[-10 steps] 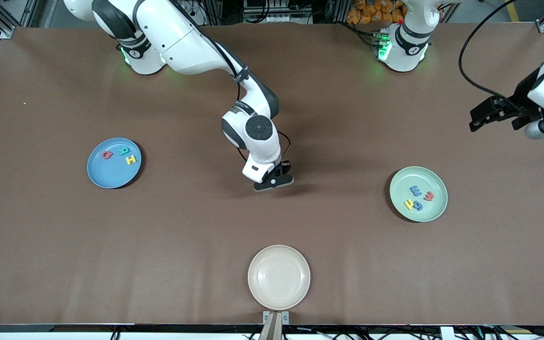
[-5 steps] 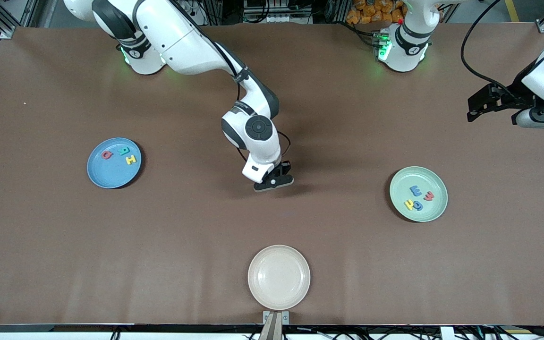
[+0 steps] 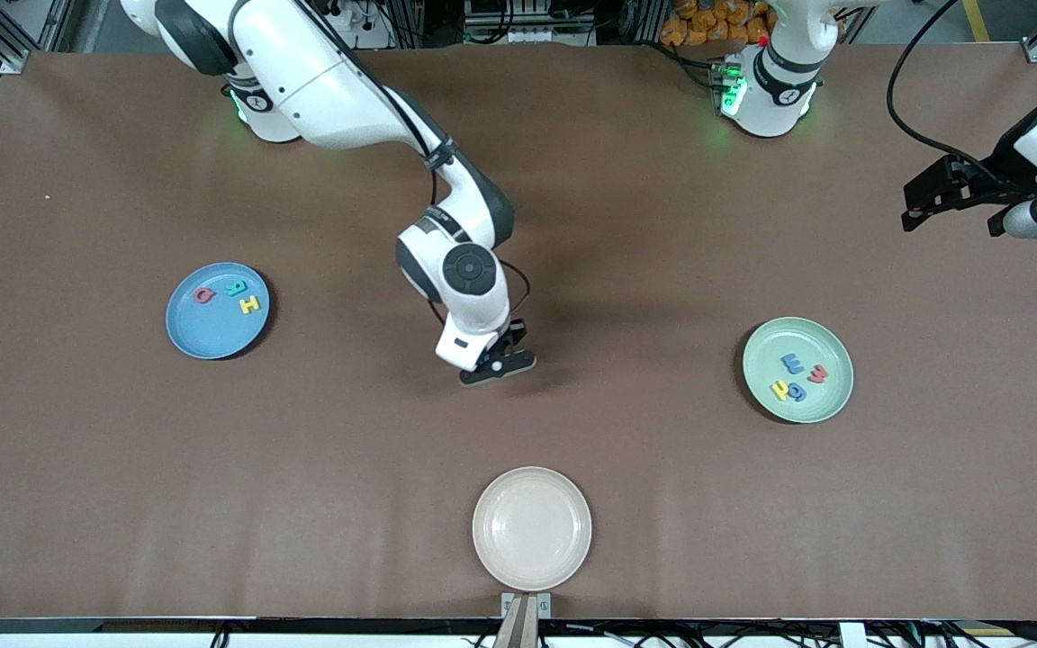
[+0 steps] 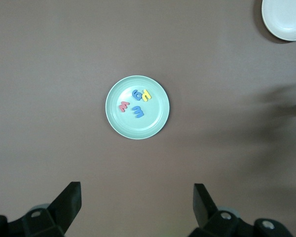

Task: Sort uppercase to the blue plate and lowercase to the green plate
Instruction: 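Return the left arm to rest while the right gripper lifts the W, then carry the blue W to the blue plate with the right gripper and release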

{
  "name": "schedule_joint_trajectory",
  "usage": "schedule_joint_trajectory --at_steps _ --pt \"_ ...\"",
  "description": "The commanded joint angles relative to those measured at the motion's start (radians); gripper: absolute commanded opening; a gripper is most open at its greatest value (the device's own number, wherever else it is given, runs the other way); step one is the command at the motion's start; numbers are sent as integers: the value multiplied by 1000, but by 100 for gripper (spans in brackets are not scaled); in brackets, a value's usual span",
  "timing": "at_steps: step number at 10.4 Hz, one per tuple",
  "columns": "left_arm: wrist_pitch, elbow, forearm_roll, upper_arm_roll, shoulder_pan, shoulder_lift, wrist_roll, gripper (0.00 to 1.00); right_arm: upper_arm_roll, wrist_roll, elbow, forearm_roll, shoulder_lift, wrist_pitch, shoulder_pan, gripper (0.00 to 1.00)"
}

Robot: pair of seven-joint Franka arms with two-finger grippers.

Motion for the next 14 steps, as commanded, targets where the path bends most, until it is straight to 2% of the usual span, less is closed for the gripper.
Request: schedule_joint_trajectory --at_steps 1,3,5,6,7,10,11,12,14 --pt "13 18 3 4 2 10 23 100 -26 -135 -21 -1 -46 -84 -46 21" --pt "46 17 9 4 1 11 23 100 -94 -265 -37 2 -78 -144 -59 21" --pt "51 14 11 -2 -4 11 23 100 -150 -402 -107 8 -133 -161 -86 21" --pt "51 9 12 -6 -5 10 23 100 -182 -478 -147 42 -159 -160 -102 21" --pt "51 8 29 -9 -7 10 23 100 -222 -566 -184 81 -181 -161 -117 21" --pt "51 6 46 -22 -7 7 25 100 -367 -892 -334 100 -253 -149 -168 21" --pt "51 6 46 -28 -8 7 25 100 -410 -993 -368 134 -270 -152 -186 21" --pt "51 5 46 -37 -5 7 25 100 -440 -1060 -414 140 -285 -152 -198 21" --pt "51 6 46 -40 -7 8 25 100 -457 -1080 -512 140 -326 -144 -234 21"
